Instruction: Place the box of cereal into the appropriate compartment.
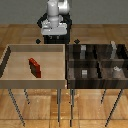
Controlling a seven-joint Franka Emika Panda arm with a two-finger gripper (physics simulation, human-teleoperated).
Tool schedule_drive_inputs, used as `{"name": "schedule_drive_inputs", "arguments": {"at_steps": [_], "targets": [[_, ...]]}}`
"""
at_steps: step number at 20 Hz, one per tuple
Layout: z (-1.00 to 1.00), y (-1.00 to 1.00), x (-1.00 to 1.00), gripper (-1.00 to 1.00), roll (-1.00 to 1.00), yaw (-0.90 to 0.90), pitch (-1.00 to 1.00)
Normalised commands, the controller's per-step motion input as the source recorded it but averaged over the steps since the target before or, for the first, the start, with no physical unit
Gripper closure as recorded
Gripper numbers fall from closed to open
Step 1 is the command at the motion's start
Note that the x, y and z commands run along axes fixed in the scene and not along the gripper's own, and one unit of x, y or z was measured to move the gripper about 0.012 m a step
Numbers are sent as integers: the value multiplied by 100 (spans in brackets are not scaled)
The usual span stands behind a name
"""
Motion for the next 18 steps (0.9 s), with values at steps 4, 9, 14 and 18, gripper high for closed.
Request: {"name": "schedule_drive_inputs", "arguments": {"at_steps": [4,9,14,18], "targets": [[0,0,0,-100,0,0,0],[0,-60,0,-100,0,0,0],[0,-100,0,-100,0,0,0],[0,-100,0,-100,0,0,0]]}}
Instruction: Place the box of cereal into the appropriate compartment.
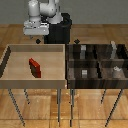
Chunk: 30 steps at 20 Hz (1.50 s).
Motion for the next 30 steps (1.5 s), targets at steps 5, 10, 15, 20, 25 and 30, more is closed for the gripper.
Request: {"name": "schedule_drive_inputs", "arguments": {"at_steps": [5,10,15,20,25,30], "targets": [[0,-40,24,-100,0,0,0],[0,0,100,-100,0,0,0],[0,0,100,-100,0,0,0],[0,0,100,-100,0,0,0],[0,60,20,-100,0,0,0],[0,20,20,-100,0,0,0]]}}
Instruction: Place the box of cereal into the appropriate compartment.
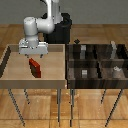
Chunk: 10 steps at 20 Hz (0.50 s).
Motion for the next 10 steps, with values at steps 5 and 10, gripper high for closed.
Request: {"name": "schedule_drive_inputs", "arguments": {"at_steps": [5,10], "targets": [[0,0,100,-100,0,0,0],[0,0,0,-100,0,39,0]]}}
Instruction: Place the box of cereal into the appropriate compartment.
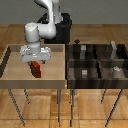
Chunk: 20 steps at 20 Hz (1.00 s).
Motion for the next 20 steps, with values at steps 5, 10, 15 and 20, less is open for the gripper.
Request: {"name": "schedule_drive_inputs", "arguments": {"at_steps": [5,10,15,20], "targets": [[0,0,0,-100,0,73,0],[0,-20,0,-100,0,0,0],[0,-20,-20,-100,0,0,0],[0,0,-40,-100,0,0,0]]}}
